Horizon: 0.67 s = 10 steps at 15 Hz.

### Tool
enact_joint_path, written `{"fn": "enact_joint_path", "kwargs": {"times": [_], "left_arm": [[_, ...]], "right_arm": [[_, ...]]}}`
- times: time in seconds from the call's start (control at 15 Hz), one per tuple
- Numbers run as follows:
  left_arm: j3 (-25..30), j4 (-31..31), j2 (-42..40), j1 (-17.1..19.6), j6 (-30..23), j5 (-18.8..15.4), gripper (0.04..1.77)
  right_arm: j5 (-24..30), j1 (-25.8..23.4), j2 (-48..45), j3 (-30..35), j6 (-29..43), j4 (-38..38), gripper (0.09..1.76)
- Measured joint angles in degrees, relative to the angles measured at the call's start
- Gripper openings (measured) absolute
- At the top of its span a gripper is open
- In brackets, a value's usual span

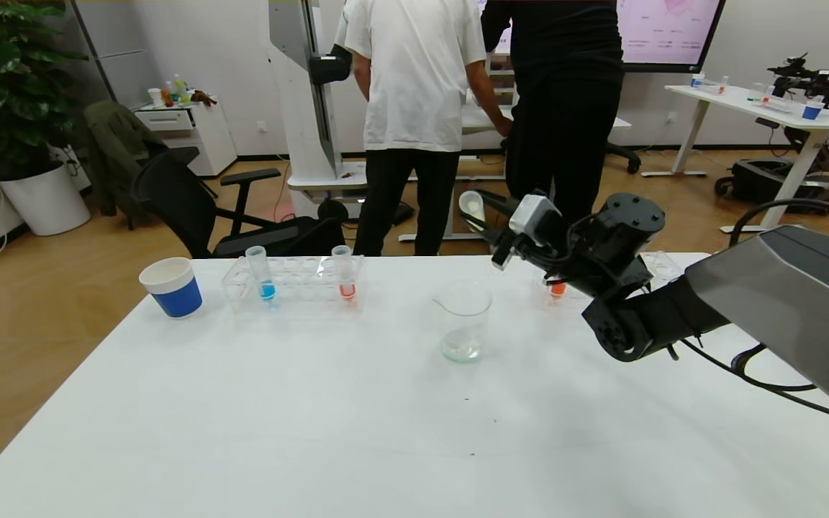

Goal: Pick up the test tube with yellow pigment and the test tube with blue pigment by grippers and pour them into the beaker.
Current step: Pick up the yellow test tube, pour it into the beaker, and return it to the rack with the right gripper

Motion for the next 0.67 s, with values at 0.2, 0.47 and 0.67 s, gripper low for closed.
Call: {"fn": "enact_joint_path", "kwargs": {"times": [0.2,0.47,0.67], "left_arm": [[0.0,0.0,0.0,-0.02,0.0,0.0,1.75],[0.0,0.0,0.0,-0.02,-0.02,0.0,1.75],[0.0,0.0,0.0,-0.02,-0.02,0.02,1.75]], "right_arm": [[4.72,-1.39,1.71,0.05,-7.38,-0.6,0.5],[10.41,-3.25,2.88,0.11,-14.93,-0.9,0.5],[13.81,-3.43,2.97,0.02,-19.09,-1.1,0.5]]}}
